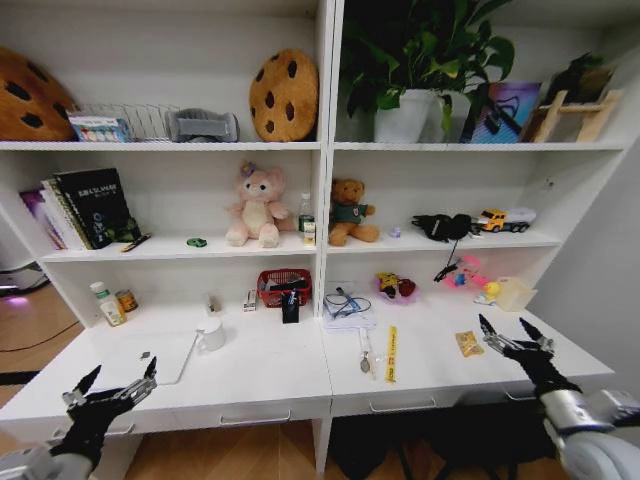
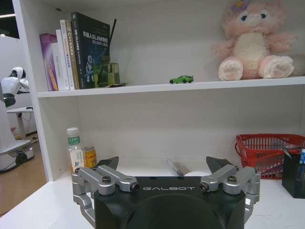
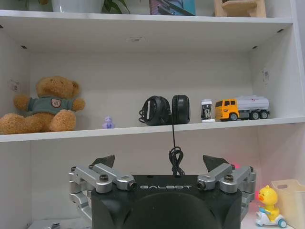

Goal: Organize the objects on the table.

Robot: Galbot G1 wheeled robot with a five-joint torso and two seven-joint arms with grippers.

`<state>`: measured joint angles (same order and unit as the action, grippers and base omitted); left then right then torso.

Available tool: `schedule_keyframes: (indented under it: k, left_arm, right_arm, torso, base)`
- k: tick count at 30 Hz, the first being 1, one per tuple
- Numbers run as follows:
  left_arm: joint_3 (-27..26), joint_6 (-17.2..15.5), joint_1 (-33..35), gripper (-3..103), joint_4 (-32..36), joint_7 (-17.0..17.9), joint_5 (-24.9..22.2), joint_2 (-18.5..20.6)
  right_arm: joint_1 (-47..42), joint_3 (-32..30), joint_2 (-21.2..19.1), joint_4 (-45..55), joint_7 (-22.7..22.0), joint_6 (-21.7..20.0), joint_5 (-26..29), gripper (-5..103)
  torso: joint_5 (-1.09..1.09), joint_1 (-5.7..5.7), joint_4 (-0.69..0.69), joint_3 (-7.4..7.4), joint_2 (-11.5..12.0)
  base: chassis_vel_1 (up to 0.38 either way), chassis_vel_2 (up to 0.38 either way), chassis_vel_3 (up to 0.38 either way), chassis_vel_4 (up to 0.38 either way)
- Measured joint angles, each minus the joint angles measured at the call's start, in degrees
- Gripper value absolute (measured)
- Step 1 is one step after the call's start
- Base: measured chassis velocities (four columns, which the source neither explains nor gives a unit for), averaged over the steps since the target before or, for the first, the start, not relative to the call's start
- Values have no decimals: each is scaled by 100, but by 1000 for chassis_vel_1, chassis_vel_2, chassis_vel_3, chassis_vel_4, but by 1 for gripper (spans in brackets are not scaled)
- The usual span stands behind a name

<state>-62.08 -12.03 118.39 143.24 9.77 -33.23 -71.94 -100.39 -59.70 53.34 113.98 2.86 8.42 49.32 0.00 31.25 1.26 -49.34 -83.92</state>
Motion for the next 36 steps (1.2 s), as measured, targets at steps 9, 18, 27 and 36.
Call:
schedule_keyframes:
  k: [9, 18, 27, 36]
  left_arm:
    - [0, 0, 0, 100, 0, 0, 0, 1]
    - [1, 0, 0, 100, 1, -1, 0, 0]
    - [1, 0, 0, 100, 0, 0, 0, 0]
    - [0, 0, 0, 100, 0, 1, 0, 0]
  right_arm:
    - [133, 147, 38, -54, -31, -25, -49, 100]
    - [913, 680, 87, -484, -101, -160, -147, 100]
    - [1929, 1346, -201, -1104, -232, -1652, 50, 100]
    - [2707, 1961, -591, -1863, -68, -2610, 2, 100]
  torso:
    - [1, 1, 2, 0, 0]
    - [4, -1, 2, 1, -1]
    - [0, 0, 0, 0, 0]
    - [1, 0, 2, 0, -1]
  base:
    - [-93, -97, 92, 94]
    - [-198, -209, 195, 206]
    - [-55, -62, 61, 52]
    - [25, 39, -27, -29]
